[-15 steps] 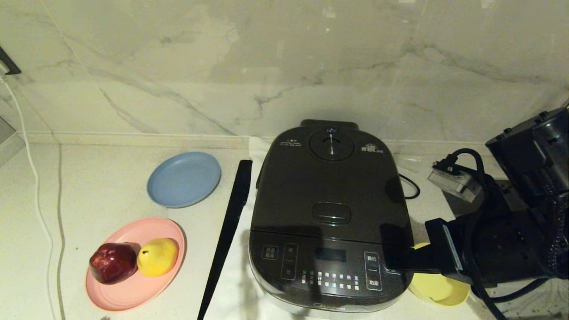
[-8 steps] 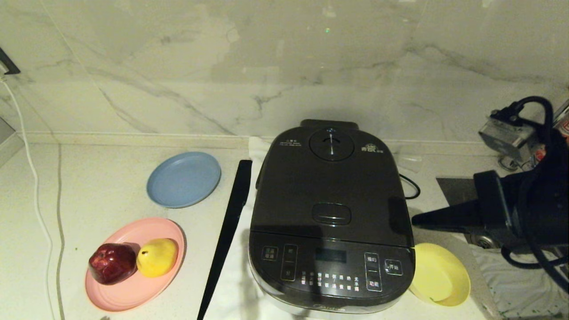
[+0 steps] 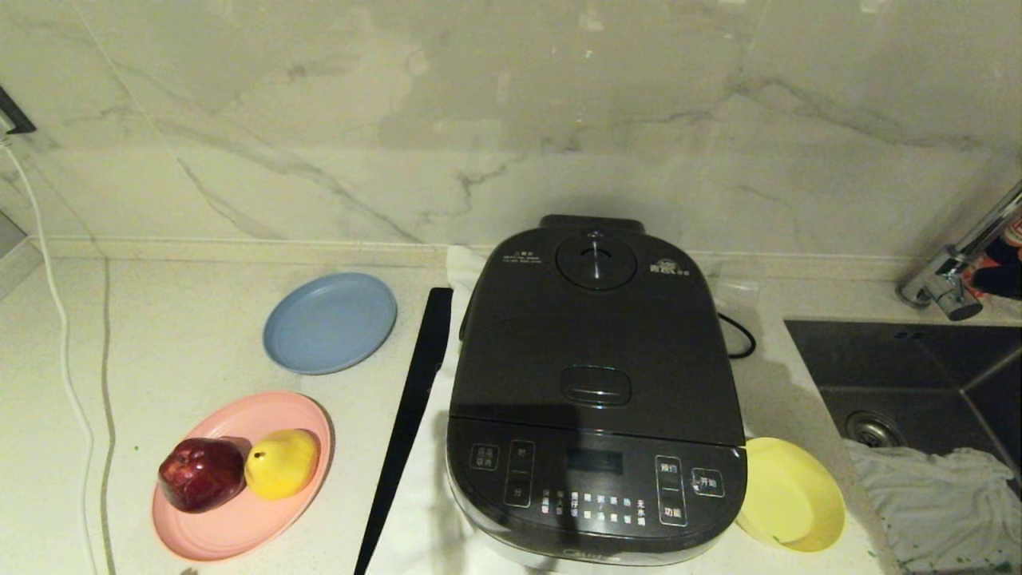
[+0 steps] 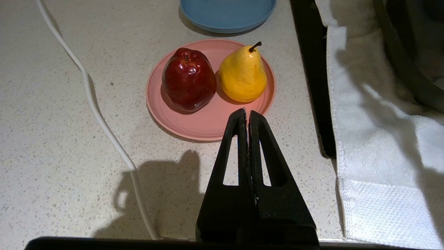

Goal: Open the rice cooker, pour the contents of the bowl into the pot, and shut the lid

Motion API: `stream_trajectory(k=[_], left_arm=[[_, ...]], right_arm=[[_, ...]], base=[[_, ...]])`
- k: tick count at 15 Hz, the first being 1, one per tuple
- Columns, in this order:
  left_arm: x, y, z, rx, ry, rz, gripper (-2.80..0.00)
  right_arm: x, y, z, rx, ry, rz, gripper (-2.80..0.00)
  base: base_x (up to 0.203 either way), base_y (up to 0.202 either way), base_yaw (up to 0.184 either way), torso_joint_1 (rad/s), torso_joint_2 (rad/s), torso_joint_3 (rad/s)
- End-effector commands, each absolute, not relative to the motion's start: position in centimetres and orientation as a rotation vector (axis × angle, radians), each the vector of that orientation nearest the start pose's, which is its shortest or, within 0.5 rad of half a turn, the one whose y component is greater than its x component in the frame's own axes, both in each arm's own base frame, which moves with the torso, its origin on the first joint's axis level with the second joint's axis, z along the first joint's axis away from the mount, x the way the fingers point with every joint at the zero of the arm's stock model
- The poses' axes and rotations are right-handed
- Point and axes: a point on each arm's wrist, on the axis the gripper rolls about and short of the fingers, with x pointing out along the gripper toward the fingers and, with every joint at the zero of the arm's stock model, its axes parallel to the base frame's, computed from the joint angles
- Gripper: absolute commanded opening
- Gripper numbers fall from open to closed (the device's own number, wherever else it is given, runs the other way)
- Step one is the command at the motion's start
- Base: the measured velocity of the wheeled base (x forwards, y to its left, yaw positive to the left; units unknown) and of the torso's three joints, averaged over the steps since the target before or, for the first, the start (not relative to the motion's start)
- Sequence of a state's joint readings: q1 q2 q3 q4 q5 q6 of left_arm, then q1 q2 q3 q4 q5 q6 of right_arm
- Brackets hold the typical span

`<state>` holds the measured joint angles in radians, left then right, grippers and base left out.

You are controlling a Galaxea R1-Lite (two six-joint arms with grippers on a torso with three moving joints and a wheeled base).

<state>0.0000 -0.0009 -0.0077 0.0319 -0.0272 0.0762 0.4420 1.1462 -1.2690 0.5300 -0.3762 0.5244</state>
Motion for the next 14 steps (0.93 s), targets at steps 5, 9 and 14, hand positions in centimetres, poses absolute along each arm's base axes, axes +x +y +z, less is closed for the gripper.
stream_trajectory(k=[5,9,14], left_arm=[[-2.3,-0.1,7.4,0.076,0.023,-0.029,-2.8],[-2.3,-0.1,7.4,0.076,0.023,-0.029,-2.8],[-2.3,-0.1,7.4,0.076,0.023,-0.029,-2.8]], right_arm=[[2.0,-0.6,31.0,0.213,0.151,-0.253,-2.8],[-3.6,-1.8,25.5,0.167,0.084,-0.429,-2.8],[-3.9,-1.5,18.3,0.159,0.11,-0.476,-2.8]], base=[[0.0,0.0,0.0,0.0,0.0,0.0],[0.0,0.0,0.0,0.0,0.0,0.0],[0.0,0.0,0.0,0.0,0.0,0.0]])
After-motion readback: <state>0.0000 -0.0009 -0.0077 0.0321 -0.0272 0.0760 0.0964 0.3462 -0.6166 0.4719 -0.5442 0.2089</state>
